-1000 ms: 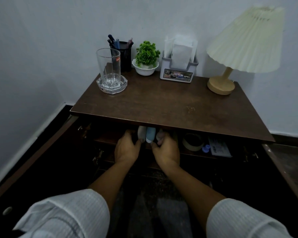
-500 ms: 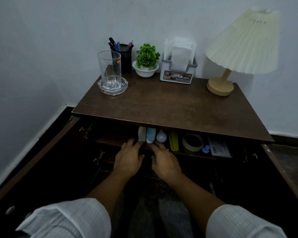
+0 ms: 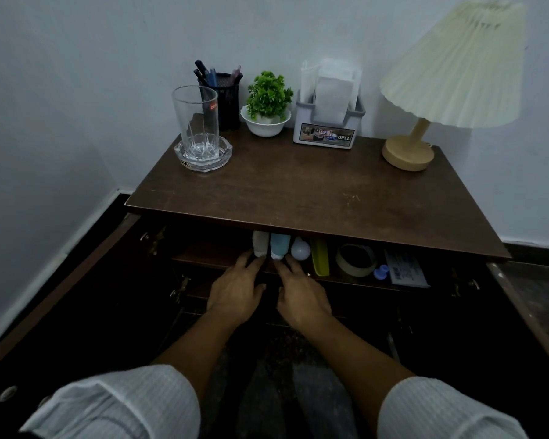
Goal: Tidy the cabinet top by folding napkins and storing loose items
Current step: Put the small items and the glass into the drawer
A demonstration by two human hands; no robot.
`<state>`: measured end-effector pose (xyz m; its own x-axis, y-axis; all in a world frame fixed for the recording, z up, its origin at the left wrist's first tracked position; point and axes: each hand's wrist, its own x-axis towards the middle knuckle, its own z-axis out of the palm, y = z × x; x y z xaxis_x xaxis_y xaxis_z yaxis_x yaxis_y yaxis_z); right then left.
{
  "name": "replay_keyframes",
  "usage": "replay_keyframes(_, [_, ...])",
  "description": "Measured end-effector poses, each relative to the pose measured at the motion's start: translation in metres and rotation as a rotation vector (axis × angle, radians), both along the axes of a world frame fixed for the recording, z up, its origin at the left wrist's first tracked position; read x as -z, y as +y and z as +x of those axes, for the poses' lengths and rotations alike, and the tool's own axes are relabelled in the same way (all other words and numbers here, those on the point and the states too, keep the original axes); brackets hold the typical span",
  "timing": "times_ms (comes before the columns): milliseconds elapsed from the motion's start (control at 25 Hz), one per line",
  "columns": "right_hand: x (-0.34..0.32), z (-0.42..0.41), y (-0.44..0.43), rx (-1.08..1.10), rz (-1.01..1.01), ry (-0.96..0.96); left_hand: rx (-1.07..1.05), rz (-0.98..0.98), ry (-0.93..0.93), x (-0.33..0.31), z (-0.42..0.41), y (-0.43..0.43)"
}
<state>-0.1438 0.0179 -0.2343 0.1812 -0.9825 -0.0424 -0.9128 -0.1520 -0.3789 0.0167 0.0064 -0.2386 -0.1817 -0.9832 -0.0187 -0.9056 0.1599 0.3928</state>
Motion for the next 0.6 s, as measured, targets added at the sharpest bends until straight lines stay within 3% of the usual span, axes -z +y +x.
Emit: replay_keyframes(600, [-0.018,-0.004,0.013,-0.031,0.052,0.016,-0.012,0.048,-0.031,-0.016,0.006,0.006])
